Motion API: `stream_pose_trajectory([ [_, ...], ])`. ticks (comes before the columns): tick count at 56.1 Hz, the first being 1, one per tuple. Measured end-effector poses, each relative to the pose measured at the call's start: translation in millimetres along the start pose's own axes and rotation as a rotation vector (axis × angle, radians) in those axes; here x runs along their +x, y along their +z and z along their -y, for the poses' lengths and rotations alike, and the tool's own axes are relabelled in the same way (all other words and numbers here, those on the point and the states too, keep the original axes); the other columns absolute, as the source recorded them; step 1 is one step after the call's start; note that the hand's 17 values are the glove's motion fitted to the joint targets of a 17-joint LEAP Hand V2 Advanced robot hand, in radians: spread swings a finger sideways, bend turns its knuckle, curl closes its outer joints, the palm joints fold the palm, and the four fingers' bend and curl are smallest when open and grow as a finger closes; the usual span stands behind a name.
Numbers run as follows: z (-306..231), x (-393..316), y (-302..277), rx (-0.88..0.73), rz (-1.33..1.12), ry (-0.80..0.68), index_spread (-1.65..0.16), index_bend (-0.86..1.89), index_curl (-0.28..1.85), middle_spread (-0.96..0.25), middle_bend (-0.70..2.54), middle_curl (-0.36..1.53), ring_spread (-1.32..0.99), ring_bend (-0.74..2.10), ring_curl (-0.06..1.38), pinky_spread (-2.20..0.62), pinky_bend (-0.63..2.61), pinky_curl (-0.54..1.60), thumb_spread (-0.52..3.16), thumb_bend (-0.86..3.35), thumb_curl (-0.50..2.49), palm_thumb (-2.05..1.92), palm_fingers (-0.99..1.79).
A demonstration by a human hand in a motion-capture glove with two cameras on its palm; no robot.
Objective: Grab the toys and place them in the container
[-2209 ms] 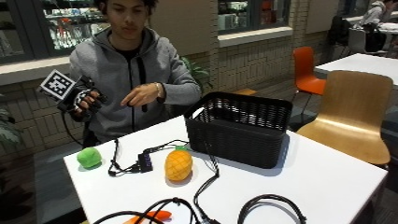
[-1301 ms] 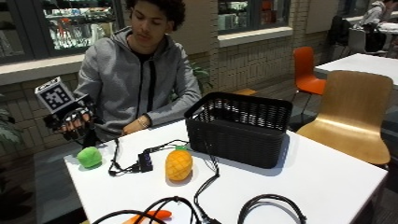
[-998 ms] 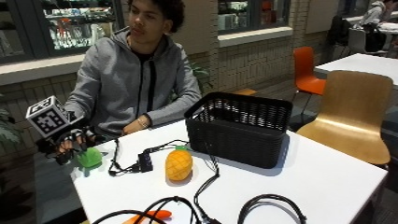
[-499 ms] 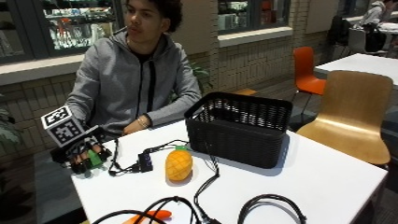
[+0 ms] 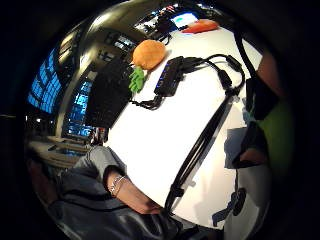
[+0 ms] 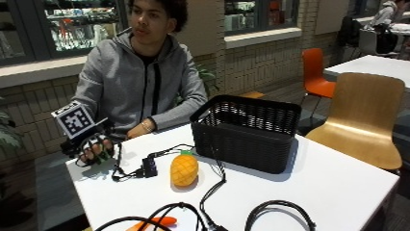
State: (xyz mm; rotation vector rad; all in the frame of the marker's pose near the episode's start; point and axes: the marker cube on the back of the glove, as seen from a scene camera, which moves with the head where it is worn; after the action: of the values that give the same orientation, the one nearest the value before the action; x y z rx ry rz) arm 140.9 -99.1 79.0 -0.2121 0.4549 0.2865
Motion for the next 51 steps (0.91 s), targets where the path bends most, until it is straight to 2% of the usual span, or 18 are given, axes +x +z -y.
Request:
stream_pose_trajectory([
  [5, 8.6, -24.3, -23.2, -0.023, 0.022, -0.076, -0.25, 0.49, 0.64, -0.21, 0.52, 0.51, -0.35, 0.95, 0.46, -0.36, 1.0, 0.47, 1.33, 0.5, 0.58, 0.72, 0.71],
  [13, 32.4, -85.9, -49.3, 0.07, 0.059, -0.206, -0.25, 0.52, 0.71, -0.24, 0.56, 0.58, -0.36, 0.99, 0.49, -0.37, 1.04, 0.5, 1.25, 0.46, 0.63, 0.73, 0.66],
  [23, 83.8, -182.5, -73.6, 0.042, 0.101, -0.531, -0.26, 0.56, 0.8, -0.27, 0.61, 0.67, -0.37, 1.04, 0.54, -0.37, 1.08, 0.52, 1.17, 0.43, 0.68, 0.74, 0.61],
  [29, 109.8, -238.6, -77.9, 0.022, 0.07, -0.667, -0.26, 0.57, 0.84, -0.28, 0.64, 0.72, -0.37, 1.08, 0.56, -0.37, 1.12, 0.53, 1.14, 0.42, 0.71, 0.74, 0.61],
  [35, 127.5, -275.5, -76.2, 0.008, 0.083, -0.735, -0.27, 0.58, 0.89, -0.3, 0.67, 0.78, -0.38, 1.13, 0.59, -0.37, 1.15, 0.55, 1.1, 0.4, 0.75, 0.75, 0.6],
  [51, 161.1, -340.5, -59.1, -0.064, 0.059, -0.775, -0.28, 0.64, 1.01, -0.35, 0.74, 0.93, -0.4, 1.22, 0.67, -0.38, 1.23, 0.59, 1.03, 0.38, 0.84, 0.75, 0.54],
])
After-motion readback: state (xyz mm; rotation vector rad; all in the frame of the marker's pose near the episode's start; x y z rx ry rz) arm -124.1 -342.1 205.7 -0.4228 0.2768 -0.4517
